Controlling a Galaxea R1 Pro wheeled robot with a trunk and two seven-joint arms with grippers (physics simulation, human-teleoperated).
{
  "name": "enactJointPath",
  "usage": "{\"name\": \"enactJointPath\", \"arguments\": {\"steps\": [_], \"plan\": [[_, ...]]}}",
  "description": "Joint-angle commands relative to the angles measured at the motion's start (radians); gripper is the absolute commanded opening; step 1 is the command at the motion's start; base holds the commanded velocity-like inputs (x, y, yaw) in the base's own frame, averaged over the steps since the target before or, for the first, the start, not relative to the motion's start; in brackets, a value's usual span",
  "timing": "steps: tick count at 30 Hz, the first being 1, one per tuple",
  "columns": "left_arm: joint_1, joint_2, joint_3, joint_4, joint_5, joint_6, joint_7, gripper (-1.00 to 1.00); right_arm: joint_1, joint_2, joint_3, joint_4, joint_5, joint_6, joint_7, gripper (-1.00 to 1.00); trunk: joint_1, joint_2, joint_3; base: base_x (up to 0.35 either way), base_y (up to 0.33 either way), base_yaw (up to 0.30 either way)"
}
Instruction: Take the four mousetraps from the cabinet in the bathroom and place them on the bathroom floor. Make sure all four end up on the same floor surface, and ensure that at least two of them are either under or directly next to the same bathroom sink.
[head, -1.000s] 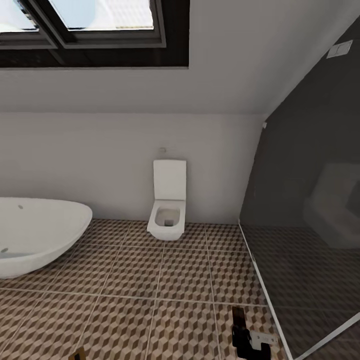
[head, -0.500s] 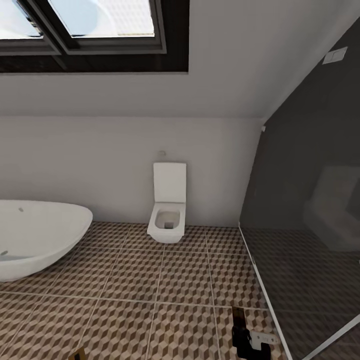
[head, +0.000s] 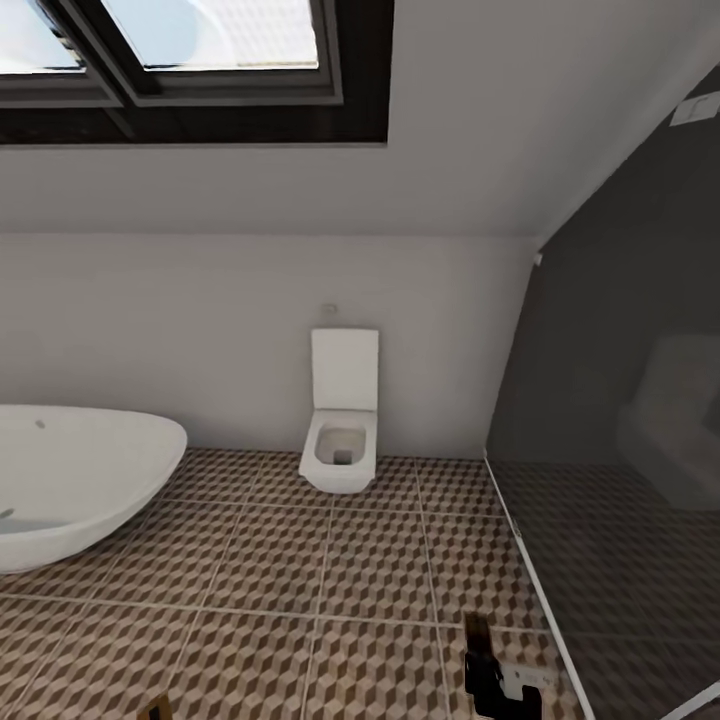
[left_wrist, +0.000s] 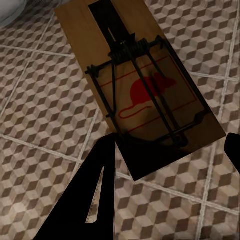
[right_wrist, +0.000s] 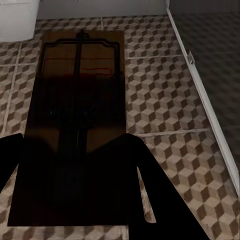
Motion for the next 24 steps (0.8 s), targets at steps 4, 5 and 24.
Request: {"name": "enactJointPath", "arguments": {"steps": [4,5,24], "plan": [[-0.001,-0.001,-0.008,0.003,-0.002,-0.003,0.008,-1.00,-0.001,0.000,-0.006,0.001,0.003,-0.003,-0.003,-1.00,0.001,-0.002,-0.002,0.247,0.194,0.000],[-0.001,-0.001,-0.008,0.003,-0.002,-0.003,0.008,-1.00,-0.001,0.000,-0.006,0.001,0.003,-0.003,-0.003,-1.00,0.001,-0.002,-0.002,0.249,0.196,0.000],[-0.001,-0.001,-0.008,0.003,-0.002,-0.003,0.008,-1.00,-0.001,0.000,-0.006,0.001,0.003,-0.003,-0.003,-1.00,0.001,-0.002,0.006,0.249,0.196,-0.091]]}}
